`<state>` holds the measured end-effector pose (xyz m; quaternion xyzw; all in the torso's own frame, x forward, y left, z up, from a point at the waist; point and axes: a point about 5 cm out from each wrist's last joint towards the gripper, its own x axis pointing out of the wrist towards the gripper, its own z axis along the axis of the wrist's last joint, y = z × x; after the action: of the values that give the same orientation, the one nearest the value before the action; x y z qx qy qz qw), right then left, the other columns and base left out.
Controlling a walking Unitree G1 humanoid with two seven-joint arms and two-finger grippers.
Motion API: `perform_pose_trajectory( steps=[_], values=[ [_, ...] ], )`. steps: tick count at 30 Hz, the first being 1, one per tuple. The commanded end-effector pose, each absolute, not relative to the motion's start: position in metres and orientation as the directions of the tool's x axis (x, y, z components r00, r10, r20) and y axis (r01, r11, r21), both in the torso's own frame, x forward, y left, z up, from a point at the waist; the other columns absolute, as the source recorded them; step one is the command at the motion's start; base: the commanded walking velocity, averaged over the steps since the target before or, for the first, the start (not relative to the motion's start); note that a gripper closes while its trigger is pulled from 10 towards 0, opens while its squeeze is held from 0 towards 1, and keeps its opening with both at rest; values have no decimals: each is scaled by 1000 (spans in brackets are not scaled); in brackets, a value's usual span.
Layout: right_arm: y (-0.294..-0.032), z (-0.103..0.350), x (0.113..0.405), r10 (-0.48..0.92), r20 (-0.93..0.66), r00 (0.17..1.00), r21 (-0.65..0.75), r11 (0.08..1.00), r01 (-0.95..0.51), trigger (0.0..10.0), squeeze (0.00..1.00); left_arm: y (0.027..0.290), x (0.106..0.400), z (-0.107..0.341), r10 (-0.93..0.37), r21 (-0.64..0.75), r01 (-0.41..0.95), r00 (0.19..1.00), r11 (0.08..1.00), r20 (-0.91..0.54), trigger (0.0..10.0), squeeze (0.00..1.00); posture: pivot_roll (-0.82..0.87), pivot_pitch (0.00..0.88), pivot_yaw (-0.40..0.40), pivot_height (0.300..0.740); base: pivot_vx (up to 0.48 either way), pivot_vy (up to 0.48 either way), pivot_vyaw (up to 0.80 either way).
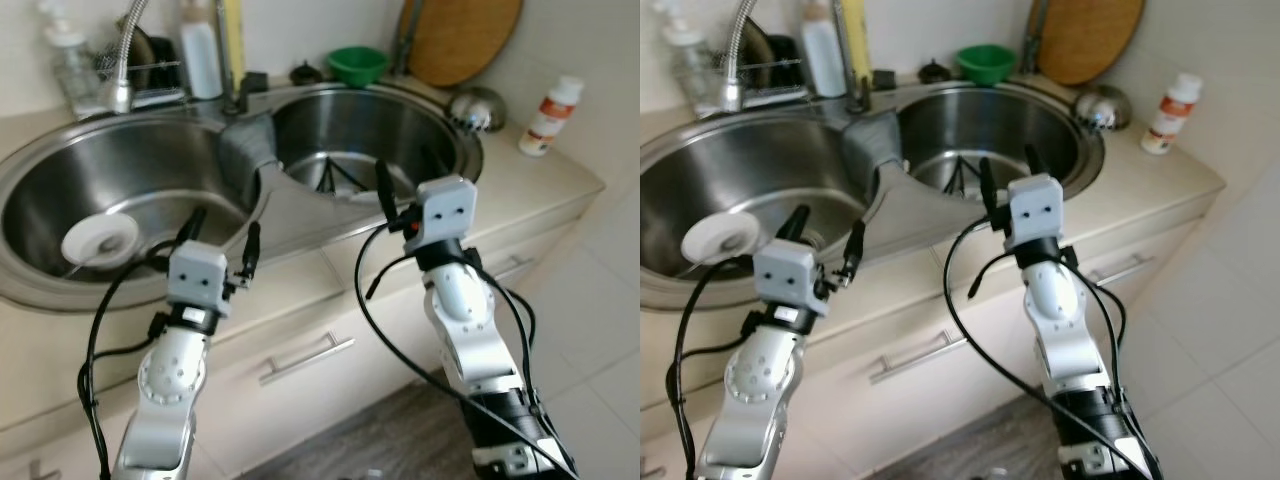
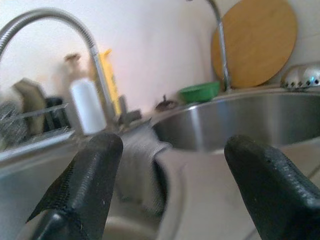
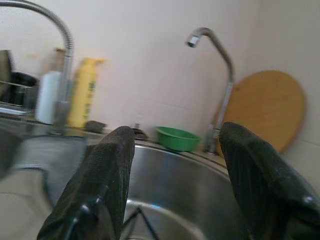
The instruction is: Kitchen organization
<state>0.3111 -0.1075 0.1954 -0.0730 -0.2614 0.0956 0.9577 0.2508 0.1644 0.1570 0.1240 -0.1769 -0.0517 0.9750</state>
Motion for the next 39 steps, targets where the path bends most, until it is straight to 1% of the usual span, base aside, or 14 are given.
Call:
perform_pose_trajectory(
  steps=[1, 8, 15, 26, 35, 39],
  values=[
    [-114, 198, 311, 195, 503, 842, -179, 977, -120, 10000, 0, 159, 251, 151, -160, 251, 83, 939, 965, 305, 10000, 0, 22, 0, -22, 740, 0, -480, -800],
    [-115, 198, 309, 188, 508, 841, -174, 978, -114, 10000, 0, 158, 252, 153, -163, 245, 85, 934, 966, 318, 10000, 0, 17, 0, -18, 740, 0, -480, -800],
    [-116, 198, 311, 187, 506, 842, -178, 978, -110, 10000, 0, 158, 254, 152, -147, 215, 81, 939, 973, 312, 10000, 0, 16, 0, -22, 740, 0, 0, -800],
    [-116, 199, 311, 187, 506, 842, -181, 977, -108, 10000, 0, 157, 254, 153, -152, 212, 86, 936, 974, 318, 10000, 0, 14, 0, -25, 740, 0, 429, -800],
    [-121, 200, 311, 174, 509, 843, -190, 978, -87, 10000, 0, 157, 255, 155, -154, 211, 87, 932, 974, 329, 10000, 0, 4, 0, -21, 740, 0, 0, -800],
    [-125, 201, 312, 144, 513, 846, -193, 980, -50, 10000, 0, 157, 256, 155, -160, 221, 90, 932, 971, 324, 10000, 0, 4, 0, -21, 740, 0, 0, -800]
  ],
)
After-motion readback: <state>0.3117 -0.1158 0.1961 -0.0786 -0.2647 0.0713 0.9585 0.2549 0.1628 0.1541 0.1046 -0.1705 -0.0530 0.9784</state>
